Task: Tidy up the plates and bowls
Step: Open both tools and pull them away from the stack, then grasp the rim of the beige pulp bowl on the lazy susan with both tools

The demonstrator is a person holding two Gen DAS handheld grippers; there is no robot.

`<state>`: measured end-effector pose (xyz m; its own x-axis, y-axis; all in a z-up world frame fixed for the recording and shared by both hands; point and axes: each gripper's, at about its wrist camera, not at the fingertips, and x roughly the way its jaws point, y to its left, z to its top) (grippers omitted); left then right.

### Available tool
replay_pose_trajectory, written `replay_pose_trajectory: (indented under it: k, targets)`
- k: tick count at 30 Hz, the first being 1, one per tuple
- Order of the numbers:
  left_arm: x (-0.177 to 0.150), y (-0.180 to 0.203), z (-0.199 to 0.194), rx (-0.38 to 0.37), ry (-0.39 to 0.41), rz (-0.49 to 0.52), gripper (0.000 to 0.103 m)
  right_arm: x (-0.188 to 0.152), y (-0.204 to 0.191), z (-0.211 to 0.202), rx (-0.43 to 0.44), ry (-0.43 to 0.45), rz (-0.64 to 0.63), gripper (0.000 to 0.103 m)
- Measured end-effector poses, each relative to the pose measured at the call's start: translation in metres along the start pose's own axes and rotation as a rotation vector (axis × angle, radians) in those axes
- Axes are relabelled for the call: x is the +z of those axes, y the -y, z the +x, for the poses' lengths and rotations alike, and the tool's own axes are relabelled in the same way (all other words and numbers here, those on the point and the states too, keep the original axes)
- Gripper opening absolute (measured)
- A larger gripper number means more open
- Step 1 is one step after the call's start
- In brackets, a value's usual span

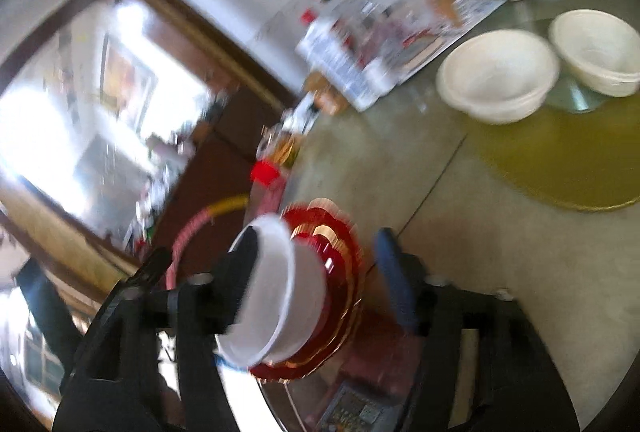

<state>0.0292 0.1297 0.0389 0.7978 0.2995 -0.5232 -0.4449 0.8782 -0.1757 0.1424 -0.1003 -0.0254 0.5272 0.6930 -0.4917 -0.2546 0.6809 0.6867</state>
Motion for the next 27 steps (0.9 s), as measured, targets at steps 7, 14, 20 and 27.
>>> replay_pose_trajectory:
  k: [7,14,20,27]
  targets:
    - [0.000,0.089,0.018,-0.165,-0.077,0.149,0.083,0.032,0.057,-0.036,-0.052,0.086,0.157,0.079]
    - [-0.021,0.158,0.063,-0.260,-0.234,0.183,0.084,0.051,0.117,-0.046,-0.056,0.071,0.329,0.079]
    - [-0.029,0.188,0.109,-0.179,-0.211,0.126,0.084,0.074,0.150,-0.048,-0.066,0.100,0.398,0.079]
    - [-0.033,0.206,0.162,-0.086,-0.264,0.051,0.083,0.101,0.153,-0.018,-0.068,0.063,0.375,0.079]
